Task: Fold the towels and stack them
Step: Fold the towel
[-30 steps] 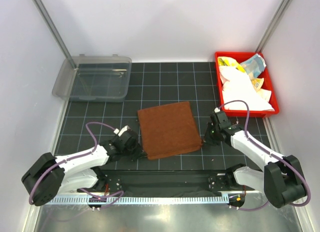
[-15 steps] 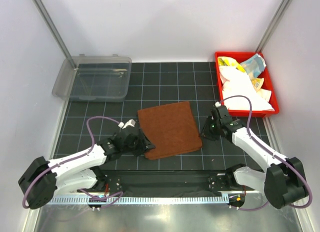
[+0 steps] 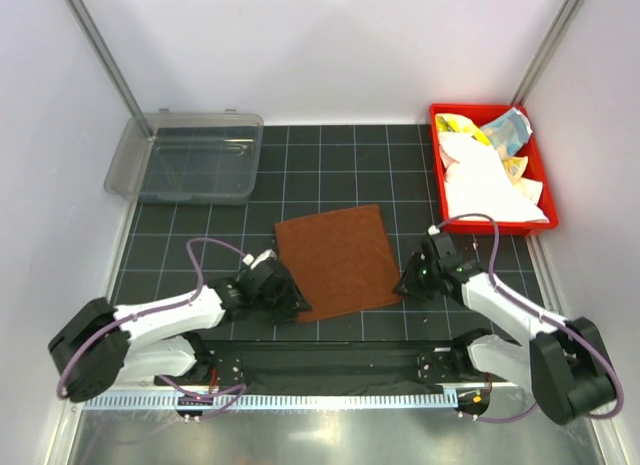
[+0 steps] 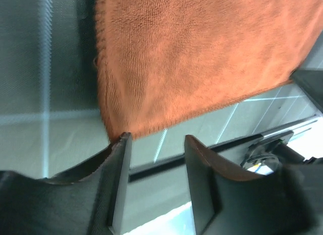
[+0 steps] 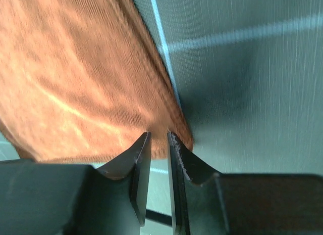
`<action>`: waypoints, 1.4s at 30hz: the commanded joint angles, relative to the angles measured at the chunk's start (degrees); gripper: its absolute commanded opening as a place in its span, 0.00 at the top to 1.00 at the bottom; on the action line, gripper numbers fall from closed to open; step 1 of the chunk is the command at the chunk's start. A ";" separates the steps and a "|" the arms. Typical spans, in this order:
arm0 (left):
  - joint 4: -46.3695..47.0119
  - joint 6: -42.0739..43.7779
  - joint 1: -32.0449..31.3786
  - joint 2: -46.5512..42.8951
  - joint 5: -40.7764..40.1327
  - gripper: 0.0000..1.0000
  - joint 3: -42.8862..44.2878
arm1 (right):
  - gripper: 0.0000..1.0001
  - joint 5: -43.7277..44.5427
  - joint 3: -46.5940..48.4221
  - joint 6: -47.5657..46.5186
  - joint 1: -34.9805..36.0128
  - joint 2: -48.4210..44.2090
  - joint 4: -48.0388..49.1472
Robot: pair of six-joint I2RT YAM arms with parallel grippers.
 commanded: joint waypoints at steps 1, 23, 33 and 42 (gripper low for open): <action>-17.33 2.97 1.22 -6.96 -6.83 0.48 7.17 | 0.73 1.04 -3.28 5.21 1.28 -5.63 -1.19; -8.18 50.17 33.75 20.16 4.74 0.37 37.87 | 0.39 -19.35 63.48 -42.14 -12.16 48.18 -18.31; -9.83 60.71 34.63 32.83 12.47 0.37 46.65 | 0.36 -31.82 71.42 -59.18 -12.87 57.88 -21.33; -10.63 63.98 35.95 39.70 17.93 0.43 49.29 | 0.39 -34.73 78.71 -64.39 -12.95 65.01 -26.42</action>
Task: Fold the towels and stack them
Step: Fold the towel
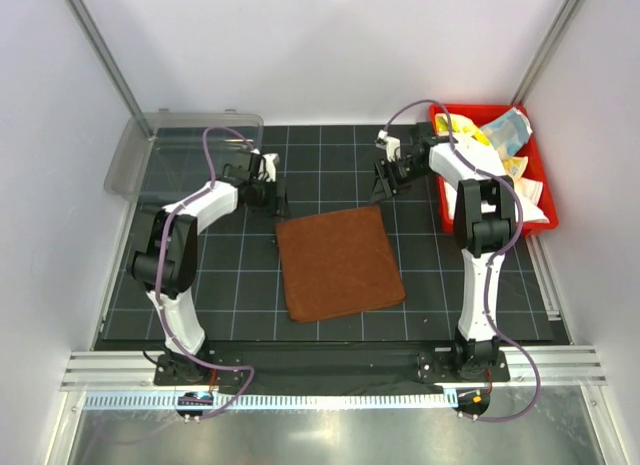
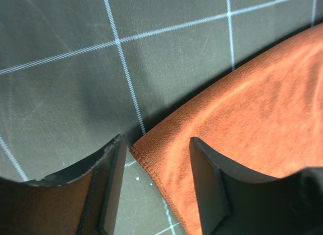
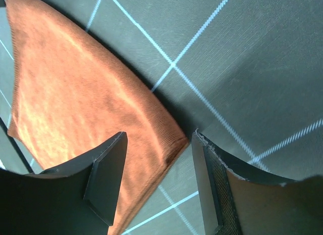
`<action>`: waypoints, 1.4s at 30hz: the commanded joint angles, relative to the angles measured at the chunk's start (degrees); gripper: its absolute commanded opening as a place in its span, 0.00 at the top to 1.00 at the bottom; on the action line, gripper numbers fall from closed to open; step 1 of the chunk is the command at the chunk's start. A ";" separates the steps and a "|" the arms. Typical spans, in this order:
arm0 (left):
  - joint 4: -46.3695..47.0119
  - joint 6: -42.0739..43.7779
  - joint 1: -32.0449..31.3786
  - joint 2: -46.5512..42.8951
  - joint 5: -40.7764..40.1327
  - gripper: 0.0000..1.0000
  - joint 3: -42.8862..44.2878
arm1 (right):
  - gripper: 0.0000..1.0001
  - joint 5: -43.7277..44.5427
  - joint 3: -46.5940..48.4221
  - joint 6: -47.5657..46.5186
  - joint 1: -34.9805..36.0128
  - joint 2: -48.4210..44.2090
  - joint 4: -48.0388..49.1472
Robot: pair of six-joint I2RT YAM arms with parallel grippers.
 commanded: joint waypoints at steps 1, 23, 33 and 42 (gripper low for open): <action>-0.47 2.91 0.45 1.03 3.76 0.44 2.28 | 0.39 -2.10 3.51 -4.26 -0.19 2.79 -3.34; -12.33 10.56 0.19 5.70 2.63 0.49 7.82 | 0.62 -6.41 4.48 -4.17 -1.51 6.48 -1.76; -11.11 11.09 -0.17 5.78 0.87 0.59 7.38 | 0.77 -6.93 2.90 -1.46 -3.00 5.96 2.00; -11.54 11.09 -0.08 7.71 3.49 1.00 11.33 | 0.99 -7.46 0.44 2.06 -3.44 4.99 7.90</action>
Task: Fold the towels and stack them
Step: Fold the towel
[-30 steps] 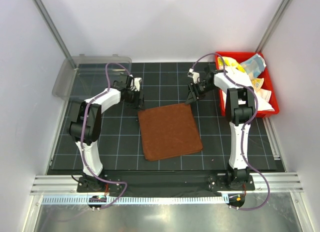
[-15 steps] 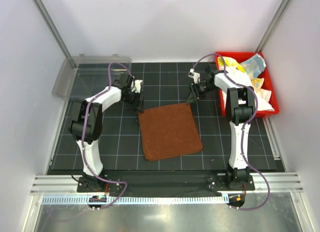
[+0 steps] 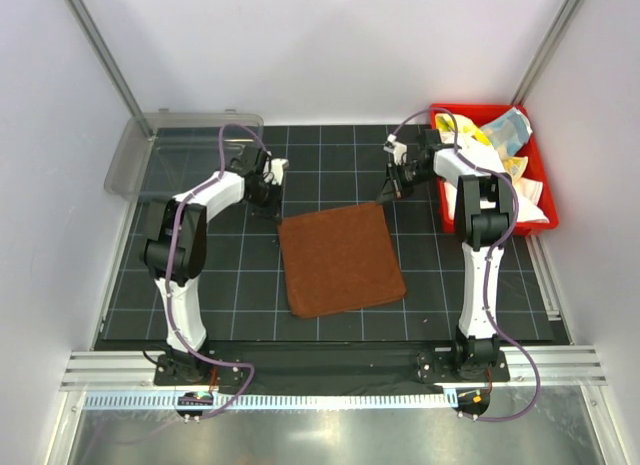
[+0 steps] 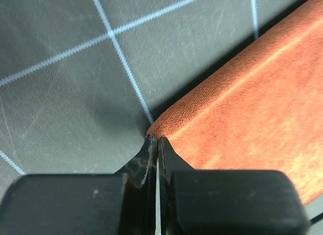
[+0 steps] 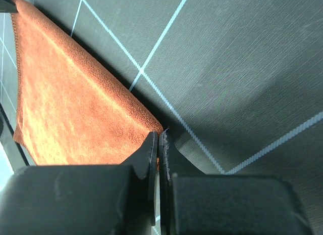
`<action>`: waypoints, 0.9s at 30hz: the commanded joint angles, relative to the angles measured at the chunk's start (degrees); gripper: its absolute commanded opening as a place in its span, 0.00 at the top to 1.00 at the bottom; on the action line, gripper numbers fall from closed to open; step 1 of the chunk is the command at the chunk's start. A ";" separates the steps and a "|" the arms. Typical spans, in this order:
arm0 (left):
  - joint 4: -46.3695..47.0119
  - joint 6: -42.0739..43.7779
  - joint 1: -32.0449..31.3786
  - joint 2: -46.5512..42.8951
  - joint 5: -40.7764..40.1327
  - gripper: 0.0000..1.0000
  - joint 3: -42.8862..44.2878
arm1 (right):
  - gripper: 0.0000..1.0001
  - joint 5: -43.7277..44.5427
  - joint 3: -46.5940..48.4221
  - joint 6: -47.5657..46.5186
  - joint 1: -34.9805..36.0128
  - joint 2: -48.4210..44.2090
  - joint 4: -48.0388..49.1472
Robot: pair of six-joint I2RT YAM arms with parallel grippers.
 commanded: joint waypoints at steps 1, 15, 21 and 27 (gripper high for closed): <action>-0.53 0.58 0.05 0.83 2.82 1.00 3.57 | 0.99 -1.28 -0.22 1.76 -0.21 -1.50 4.18; 2.54 -7.42 -0.30 -8.55 -4.37 1.00 8.76 | 0.99 12.51 -11.20 14.50 -0.21 -24.24 18.78; 3.86 -6.63 -1.79 -17.16 -10.44 1.00 7.45 | 0.99 15.25 -13.05 16.26 -0.21 -34.79 18.34; 5.53 -6.45 -4.68 -26.23 -14.58 1.00 3.41 | 0.99 15.86 -18.31 17.67 -0.21 -45.08 19.13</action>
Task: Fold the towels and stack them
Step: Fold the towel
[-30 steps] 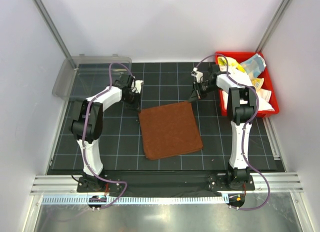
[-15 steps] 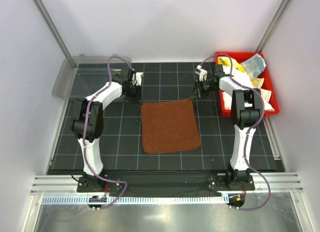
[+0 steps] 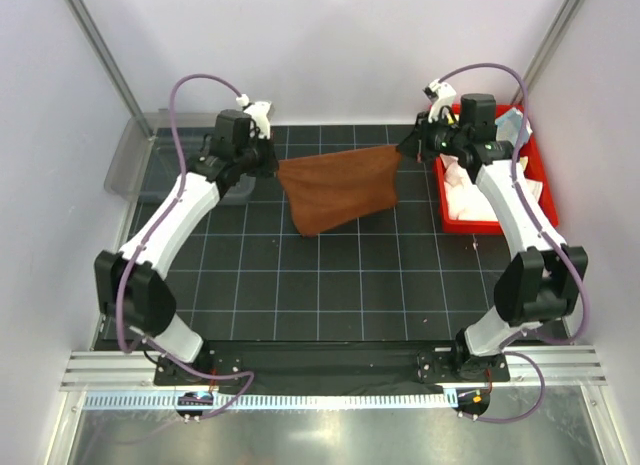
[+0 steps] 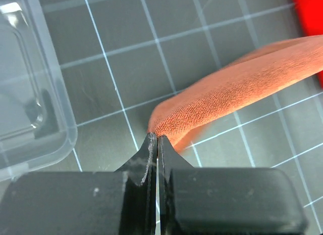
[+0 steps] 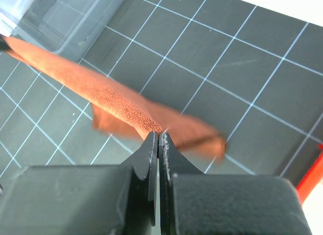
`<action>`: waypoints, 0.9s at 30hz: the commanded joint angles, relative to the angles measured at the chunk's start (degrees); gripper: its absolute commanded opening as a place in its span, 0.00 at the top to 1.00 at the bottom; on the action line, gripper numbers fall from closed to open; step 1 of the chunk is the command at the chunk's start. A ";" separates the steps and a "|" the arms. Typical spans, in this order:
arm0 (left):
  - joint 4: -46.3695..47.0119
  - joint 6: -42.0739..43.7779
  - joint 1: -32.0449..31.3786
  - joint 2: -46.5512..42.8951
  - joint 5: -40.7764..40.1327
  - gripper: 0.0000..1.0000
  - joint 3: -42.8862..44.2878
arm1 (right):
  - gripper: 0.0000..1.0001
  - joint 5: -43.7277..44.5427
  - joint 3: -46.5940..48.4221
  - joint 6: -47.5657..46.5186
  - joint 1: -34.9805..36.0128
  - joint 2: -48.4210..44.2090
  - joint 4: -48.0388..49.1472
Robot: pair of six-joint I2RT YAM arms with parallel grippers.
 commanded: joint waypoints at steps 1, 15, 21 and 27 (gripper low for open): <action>1.97 -0.25 -1.59 -7.32 -3.95 1.00 -2.26 | 0.99 2.16 -3.17 1.63 -0.16 -7.34 0.75; -9.61 -6.84 -18.38 -23.88 -21.52 1.00 -7.19 | 0.99 6.98 -17.94 8.30 1.68 -35.84 -1.46; -10.60 -5.00 -17.42 -14.48 -31.28 1.00 -1.74 | 0.99 9.01 -18.55 7.87 1.77 -25.49 2.04; -6.13 -5.00 -10.74 3.71 -25.58 1.00 0.72 | 0.99 8.14 -20.41 8.83 1.68 -7.39 14.00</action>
